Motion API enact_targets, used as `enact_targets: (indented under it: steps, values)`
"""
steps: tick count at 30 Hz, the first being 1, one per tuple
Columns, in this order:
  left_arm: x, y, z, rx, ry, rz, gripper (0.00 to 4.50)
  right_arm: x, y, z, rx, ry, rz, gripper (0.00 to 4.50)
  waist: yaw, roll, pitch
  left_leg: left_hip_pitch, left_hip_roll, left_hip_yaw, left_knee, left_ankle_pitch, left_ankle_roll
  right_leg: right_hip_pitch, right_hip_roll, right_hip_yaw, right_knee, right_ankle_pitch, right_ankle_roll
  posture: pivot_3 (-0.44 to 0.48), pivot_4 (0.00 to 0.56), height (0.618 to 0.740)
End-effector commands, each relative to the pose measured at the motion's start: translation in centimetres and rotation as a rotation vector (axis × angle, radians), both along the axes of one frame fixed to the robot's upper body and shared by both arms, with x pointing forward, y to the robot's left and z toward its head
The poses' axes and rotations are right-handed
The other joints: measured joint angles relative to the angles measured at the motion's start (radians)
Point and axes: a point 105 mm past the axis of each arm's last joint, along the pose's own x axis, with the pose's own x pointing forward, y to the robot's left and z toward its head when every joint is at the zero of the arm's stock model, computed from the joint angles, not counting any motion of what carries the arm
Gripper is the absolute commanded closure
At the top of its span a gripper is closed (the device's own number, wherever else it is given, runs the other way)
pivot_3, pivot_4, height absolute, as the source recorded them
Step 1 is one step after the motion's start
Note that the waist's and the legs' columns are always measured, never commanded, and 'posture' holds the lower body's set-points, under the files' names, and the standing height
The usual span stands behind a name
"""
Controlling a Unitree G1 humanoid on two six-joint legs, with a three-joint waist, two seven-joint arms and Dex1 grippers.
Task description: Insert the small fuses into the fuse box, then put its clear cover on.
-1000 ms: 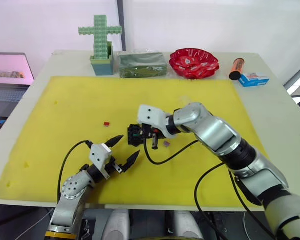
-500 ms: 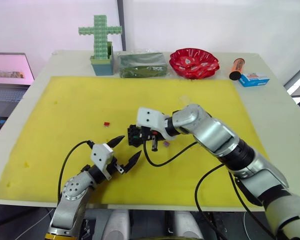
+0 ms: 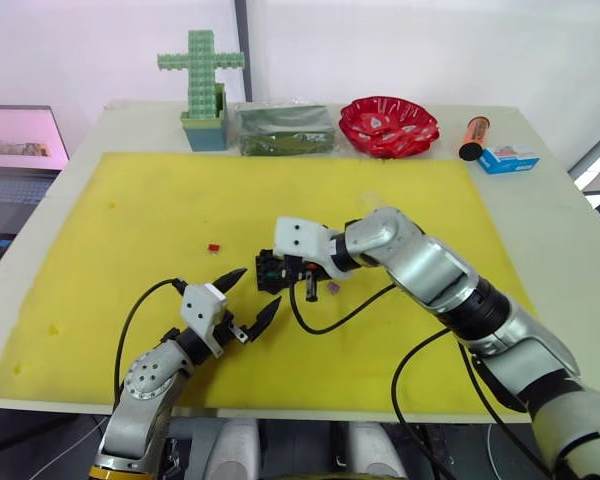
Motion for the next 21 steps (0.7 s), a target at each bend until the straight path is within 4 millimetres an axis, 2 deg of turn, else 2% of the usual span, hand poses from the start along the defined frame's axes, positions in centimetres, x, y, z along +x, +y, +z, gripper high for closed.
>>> enact_targets:
  steps: [1, 4, 12, 18, 21]
  values:
    - [0.0, -0.2, 1.0, -0.006, -0.046, -0.009, 0.0, 0.1, 0.2, 0.8, 0.015, -0.032, 0.009, 2.84, 0.0, 0.0, 0.0, 0.0, 0.0, 0.0, 0.0, 0.0, 0.0, 0.0, 0.0, 0.0, 0.0, 0.0, 0.0, 0.0, 0.15, 0.74]
    - [-0.1, 0.0, 0.6, -0.004, -0.04, -0.01, 0.0, 0.2, 0.2, 1.0, 0.021, -0.036, 0.003, 1.83, -0.001, 0.0, 0.0, 0.0, 0.0, 0.0, 0.0, 0.0, 0.0, 0.0, 0.0, 0.0, 0.0, 0.0, 0.0, 0.0, 0.15, 0.74]
    - [0.1, 0.4, -0.3, 0.0, -0.037, -0.012, 0.0, 0.2, 0.7, 2.3, 0.086, -0.055, 0.026, 1.83, -0.001, 0.0, 0.0, 0.0, 0.0, 0.0, 0.0, 0.0, 0.0, 0.0, 0.0, 0.0, 0.0, 0.0, 0.0, 0.0, 0.15, 0.74]
    - [0.2, 0.7, -0.5, 0.001, -0.042, -0.009, 0.0, 0.4, 1.1, 4.6, 0.236, -0.067, 0.025, 1.83, 0.001, 0.0, 0.0, 0.0, 0.0, 0.0, 0.0, 0.0, 0.0, 0.0, 0.0, 0.0, 0.0, 0.0, 0.0, 0.0, 0.15, 0.74]
    - [0.2, 0.6, -0.6, 0.001, -0.045, -0.011, 0.0, 0.6, 0.9, 4.1, 0.243, -0.062, 0.007, 2.44, 0.001, 0.0, 0.0, 0.0, 0.0, 0.0, 0.0, 0.0, 0.0, 0.0, 0.0, 0.0, 0.0, 0.0, 0.0, 0.0, 0.15, 0.74]
